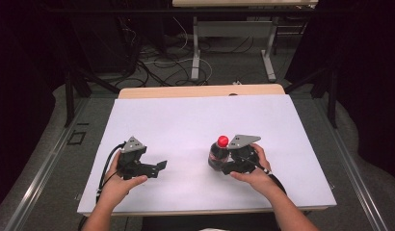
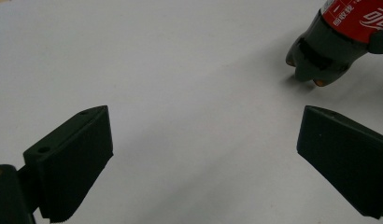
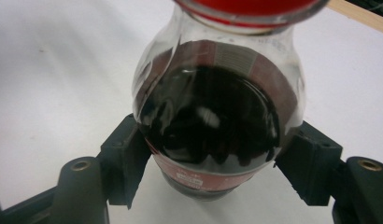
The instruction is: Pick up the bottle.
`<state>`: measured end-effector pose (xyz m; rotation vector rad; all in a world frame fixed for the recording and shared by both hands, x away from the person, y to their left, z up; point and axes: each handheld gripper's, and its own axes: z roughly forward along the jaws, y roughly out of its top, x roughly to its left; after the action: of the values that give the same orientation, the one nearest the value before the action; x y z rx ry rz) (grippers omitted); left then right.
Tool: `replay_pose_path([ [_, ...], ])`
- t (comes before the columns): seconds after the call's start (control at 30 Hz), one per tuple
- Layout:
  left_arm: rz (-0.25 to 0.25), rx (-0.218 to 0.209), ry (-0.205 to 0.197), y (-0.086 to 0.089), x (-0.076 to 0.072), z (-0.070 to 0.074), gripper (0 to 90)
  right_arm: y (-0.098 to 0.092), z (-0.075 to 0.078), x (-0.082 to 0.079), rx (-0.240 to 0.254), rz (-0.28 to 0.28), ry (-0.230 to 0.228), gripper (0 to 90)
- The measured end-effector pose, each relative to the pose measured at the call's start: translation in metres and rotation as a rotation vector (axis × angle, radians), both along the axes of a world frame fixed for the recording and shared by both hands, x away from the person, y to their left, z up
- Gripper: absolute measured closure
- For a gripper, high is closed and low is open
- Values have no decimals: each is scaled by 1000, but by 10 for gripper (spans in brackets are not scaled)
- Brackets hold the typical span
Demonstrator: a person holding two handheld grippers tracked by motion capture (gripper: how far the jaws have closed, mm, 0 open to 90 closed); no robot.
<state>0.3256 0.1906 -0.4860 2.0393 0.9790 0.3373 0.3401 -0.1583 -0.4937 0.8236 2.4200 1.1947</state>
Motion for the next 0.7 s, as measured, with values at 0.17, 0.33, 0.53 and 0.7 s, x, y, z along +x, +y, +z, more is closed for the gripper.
replay_pose_path([
  [0.17,-46,-30,-26,-12,-4,5,105,9,7,-9,-10,60,-6,305],
  [0.33,-151,-76,-50,-25,-9,20,164,18,12,-16,-12,143,18,305],
  [0.53,-290,-127,-66,-46,-14,46,254,25,13,-21,-41,196,33,305],
  [0.7,-409,-147,-64,-65,-14,65,315,28,14,-24,-57,226,42,305],
])
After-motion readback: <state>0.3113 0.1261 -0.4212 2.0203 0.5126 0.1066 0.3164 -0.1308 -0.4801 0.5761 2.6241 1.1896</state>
